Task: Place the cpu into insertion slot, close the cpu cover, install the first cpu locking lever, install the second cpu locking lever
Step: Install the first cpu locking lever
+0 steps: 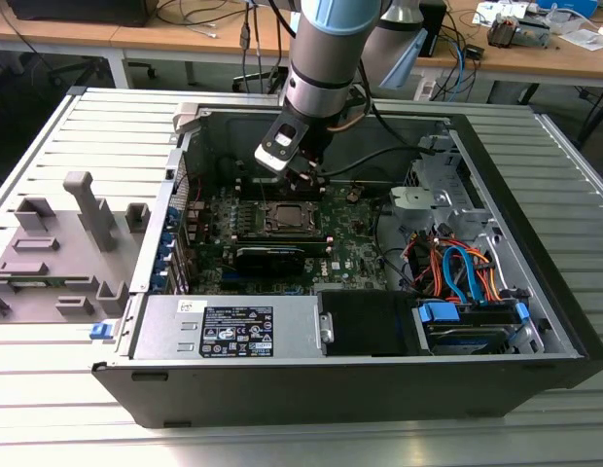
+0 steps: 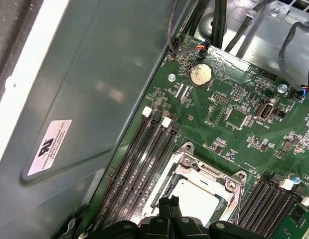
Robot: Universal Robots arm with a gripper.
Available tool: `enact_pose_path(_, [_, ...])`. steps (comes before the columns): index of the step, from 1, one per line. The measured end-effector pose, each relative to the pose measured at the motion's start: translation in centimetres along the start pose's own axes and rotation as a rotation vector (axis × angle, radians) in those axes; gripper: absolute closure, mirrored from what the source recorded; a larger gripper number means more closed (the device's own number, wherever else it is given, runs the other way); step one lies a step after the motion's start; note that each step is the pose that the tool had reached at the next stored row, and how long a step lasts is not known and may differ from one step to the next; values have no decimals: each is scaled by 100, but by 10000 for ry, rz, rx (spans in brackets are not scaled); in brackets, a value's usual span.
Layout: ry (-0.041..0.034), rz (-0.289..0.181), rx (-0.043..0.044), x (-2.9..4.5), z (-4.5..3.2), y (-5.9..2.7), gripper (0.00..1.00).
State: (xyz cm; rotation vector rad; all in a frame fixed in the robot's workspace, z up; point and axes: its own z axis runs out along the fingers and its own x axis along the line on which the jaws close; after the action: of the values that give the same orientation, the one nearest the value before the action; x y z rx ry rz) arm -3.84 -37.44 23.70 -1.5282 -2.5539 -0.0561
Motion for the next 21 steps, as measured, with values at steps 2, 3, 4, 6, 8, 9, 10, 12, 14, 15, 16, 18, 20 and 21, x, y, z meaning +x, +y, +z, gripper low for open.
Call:
enact_pose_path(2, [76,-85,-31,0,0,0,89])
enact_pose_path(3, [118,-127,-48,0,0,0,89])
enact_pose_path(4, [134,-141,-54,0,0,0,89])
enact_pose_path(6, [152,-157,-62,0,0,0,89])
enact_pose_path(8, [169,-175,-69,0,0,0,89])
enact_pose_path(9, [185,-189,-76,0,0,0,89])
enact_pose_path(10, [197,-200,-81,0,0,0,89])
enact_pose_path(12, [220,-221,-91,0,0,0,89])
enact_pose_path(14, [234,-235,-97,0,0,0,89])
enact_pose_path(15, [242,-245,-100,0,0,0,89])
enact_pose_path(16, [250,-252,-102,0,0,0,89])
enact_pose_path(18, [267,-270,-109,0,0,0,89])
enact_pose_path(20, [282,-288,-116,0,0,0,89])
enact_pose_path(21, [288,-295,-118,0,0,0,89])
